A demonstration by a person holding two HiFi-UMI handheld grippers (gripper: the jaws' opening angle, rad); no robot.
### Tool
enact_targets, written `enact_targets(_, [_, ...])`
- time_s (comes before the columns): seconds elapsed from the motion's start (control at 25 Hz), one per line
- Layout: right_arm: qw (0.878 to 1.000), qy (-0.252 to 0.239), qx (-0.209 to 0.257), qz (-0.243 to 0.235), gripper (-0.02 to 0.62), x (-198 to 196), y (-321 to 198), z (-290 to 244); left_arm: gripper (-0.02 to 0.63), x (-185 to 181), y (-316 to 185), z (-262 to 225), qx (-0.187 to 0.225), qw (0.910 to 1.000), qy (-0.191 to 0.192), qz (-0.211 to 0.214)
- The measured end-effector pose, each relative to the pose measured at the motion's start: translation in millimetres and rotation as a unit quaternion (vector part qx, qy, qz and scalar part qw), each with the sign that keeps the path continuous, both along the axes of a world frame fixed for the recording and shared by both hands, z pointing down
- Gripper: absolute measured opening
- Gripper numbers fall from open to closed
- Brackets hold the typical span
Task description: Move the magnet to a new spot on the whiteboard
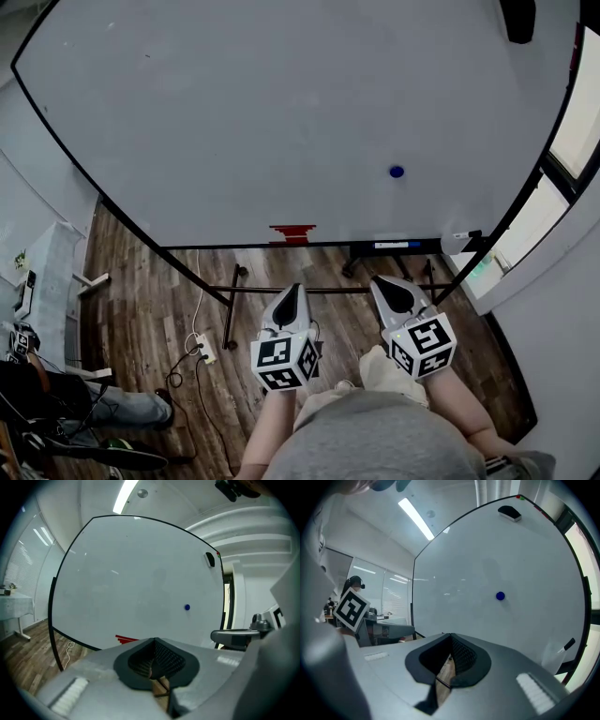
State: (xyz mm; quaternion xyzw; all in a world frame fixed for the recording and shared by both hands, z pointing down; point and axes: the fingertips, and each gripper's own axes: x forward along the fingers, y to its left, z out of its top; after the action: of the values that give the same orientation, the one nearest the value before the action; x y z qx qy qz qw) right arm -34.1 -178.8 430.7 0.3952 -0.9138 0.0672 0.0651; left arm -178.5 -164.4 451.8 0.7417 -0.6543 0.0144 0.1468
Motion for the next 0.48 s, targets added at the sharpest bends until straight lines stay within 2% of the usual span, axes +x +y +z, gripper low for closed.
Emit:
enact_targets(0.24, [1.000,0.000,-0.004,-0.013,0.003,-15.6,7.3,3.1,0.005,-28.3,18.9,10.6,-0.012,0.9994,0.005,-0.031])
enact_targets(0.48, [1.000,-0.001,-0.004,-0.017,0.003,-22.3,7.1,5.5,0.005,-39.4,24.0,16.4,-0.015,0.9990,0.003,-0.042])
